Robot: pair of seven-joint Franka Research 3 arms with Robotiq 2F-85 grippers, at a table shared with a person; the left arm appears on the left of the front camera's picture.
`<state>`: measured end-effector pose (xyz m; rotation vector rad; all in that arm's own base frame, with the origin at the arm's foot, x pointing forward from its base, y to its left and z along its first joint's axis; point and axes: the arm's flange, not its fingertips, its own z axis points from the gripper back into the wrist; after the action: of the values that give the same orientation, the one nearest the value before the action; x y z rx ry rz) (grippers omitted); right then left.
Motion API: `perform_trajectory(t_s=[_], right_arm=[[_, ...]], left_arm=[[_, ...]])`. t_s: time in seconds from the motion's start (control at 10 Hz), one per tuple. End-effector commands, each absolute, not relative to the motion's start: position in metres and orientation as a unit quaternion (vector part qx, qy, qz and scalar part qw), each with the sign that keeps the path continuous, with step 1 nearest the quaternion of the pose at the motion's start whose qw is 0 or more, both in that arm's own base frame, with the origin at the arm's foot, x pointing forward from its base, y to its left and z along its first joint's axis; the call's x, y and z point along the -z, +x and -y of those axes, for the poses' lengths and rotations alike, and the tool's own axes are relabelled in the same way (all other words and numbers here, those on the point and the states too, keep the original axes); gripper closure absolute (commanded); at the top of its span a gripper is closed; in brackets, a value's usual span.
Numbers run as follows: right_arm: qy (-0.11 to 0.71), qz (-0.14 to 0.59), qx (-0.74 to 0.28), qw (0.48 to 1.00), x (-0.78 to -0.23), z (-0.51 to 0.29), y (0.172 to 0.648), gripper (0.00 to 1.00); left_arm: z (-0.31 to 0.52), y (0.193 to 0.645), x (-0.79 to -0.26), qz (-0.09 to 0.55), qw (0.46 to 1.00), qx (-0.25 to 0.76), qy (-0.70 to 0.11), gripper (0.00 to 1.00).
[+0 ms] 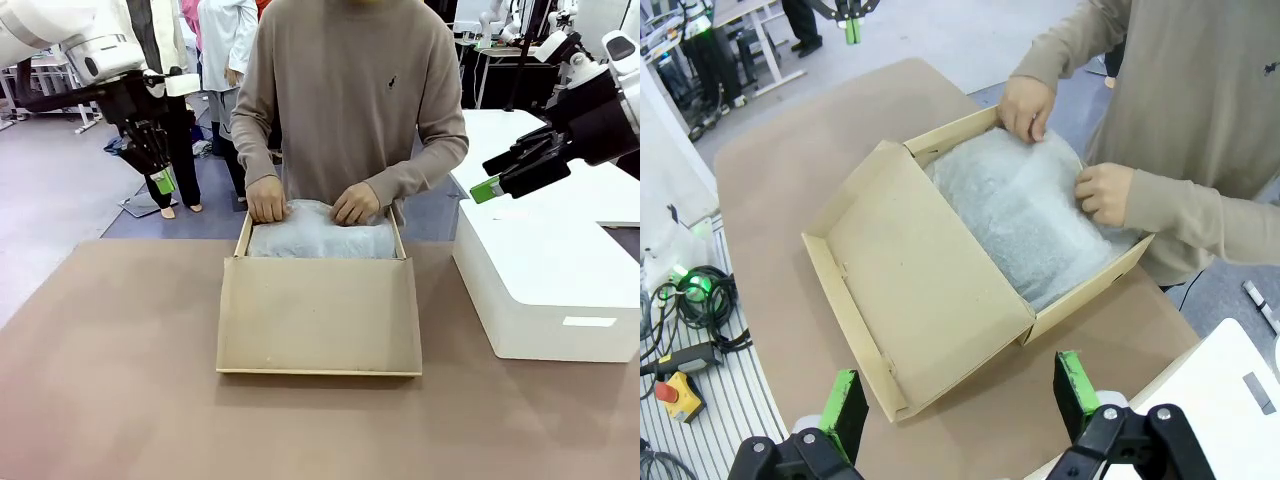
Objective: Pack the shoes into the box.
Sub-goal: Close the Shoes Box.
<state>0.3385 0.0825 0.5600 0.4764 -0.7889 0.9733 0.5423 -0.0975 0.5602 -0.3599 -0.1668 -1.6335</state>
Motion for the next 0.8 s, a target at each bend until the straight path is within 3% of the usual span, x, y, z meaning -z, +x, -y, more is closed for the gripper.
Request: perform_trajectory(t_s=[0.0,0.1,0.7], right_arm=[[0.23,0.375,-0.459,0.772,-0.5589,-0.0821,0.3427,0.0],[0.23,0.375,-0.459,0.772,-0.5589,-0.0821,0.3427,0.0],[0.23,0.375,-0.459,0.772,-0.5589,-0.0821,0.3427,0.0]], left_arm=[[0.0943,0.5505,-0.5641,0.027,0.75,0.655,-0.09,1.0],[0.0975,0.5423,-0.5602,0.074,0.667,0.724,-0.159,1.0],[0.1016,0.5435,-0.56,0.068,0.673,0.721,-0.15,1.0]])
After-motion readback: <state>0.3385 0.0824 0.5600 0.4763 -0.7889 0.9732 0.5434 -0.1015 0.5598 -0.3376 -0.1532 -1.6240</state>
